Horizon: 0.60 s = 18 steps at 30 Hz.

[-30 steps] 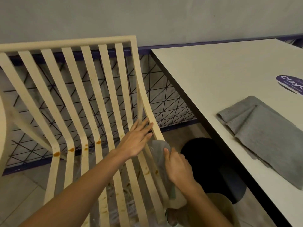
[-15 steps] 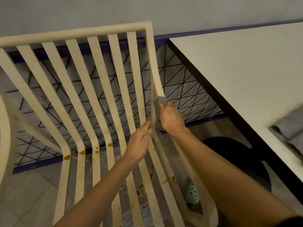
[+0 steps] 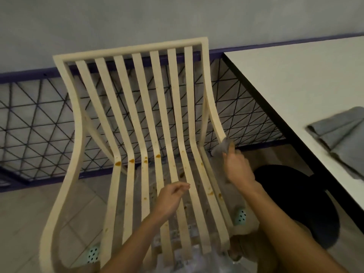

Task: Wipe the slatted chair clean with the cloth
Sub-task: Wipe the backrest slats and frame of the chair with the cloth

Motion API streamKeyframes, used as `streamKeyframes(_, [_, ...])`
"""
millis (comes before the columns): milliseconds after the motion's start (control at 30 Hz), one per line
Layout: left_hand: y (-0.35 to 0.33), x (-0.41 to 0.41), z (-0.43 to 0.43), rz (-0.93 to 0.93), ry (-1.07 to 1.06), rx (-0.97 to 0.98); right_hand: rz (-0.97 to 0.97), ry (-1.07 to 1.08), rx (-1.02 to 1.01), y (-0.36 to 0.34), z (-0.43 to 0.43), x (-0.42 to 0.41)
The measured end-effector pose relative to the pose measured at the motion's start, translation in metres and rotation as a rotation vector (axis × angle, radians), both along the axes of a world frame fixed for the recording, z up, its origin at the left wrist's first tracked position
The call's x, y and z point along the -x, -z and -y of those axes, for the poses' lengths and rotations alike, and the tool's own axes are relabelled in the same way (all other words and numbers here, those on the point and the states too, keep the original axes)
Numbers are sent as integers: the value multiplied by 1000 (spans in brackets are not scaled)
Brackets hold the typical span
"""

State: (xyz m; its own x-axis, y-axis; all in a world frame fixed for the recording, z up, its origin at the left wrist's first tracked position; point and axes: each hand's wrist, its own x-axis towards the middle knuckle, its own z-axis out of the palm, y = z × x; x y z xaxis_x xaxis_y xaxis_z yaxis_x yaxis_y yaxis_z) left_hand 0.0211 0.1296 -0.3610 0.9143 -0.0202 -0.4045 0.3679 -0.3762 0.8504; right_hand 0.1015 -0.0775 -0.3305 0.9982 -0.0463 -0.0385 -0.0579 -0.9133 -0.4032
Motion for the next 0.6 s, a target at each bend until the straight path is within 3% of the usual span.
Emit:
streamKeyframes(167, [-1, 49, 11, -62, -72, 63, -6, 19, 39, -5, 15, 71])
streamKeyframes(367, [-15, 79, 46, -57, -84, 177, 28, 138, -426, 7, 27, 135])
streamKeyframes(600, [-34, 101, 72, -63, -123, 319, 149, 157, -617, 8, 35, 176])
